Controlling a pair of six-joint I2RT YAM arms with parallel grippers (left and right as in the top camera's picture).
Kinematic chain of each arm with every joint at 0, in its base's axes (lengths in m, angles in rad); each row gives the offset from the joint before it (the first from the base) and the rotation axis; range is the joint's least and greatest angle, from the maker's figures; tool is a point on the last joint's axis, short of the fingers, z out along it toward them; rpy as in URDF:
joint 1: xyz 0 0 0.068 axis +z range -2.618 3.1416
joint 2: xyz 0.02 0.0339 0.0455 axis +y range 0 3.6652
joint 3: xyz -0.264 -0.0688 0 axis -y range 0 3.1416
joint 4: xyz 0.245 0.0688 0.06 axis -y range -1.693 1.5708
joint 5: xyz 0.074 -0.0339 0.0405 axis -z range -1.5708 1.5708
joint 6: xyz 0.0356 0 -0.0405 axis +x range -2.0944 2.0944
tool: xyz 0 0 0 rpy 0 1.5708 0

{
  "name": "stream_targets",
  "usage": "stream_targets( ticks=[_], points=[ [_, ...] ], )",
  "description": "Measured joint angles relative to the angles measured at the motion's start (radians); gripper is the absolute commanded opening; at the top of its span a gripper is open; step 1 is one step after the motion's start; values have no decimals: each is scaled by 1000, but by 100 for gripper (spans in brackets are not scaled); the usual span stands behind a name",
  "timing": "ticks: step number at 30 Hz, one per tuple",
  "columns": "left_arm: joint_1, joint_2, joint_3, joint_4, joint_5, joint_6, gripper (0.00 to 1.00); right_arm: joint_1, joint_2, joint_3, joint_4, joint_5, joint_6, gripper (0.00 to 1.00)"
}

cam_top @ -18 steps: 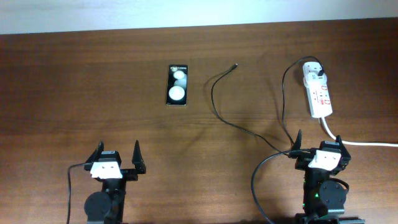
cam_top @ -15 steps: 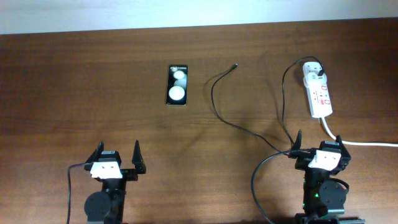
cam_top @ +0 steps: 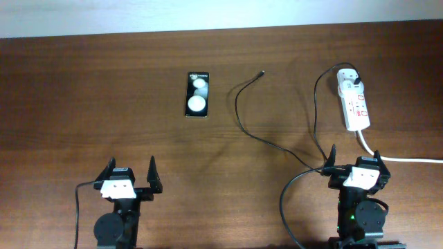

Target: Plug charger to phone and switch on socket

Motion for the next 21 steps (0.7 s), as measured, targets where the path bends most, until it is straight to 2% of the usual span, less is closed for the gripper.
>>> stream_targets(
  ticks=[7,11,15,18,21],
  points=[
    [0,0,0,0,0,0,99,0,0,0,0,0,0,99],
    [0,0,3,2,65,0,99,0,0,0,0,0,0,99],
    [0,12,83,-34,100,-4,99,0,0,0,-1,0,0,99],
    [0,134,212,-105,106,-6,99,0,0,0,-1,0,0,99],
    [0,341,413,-198,106,-8,99,0,1,0,-1,-4,0,99]
  ],
)
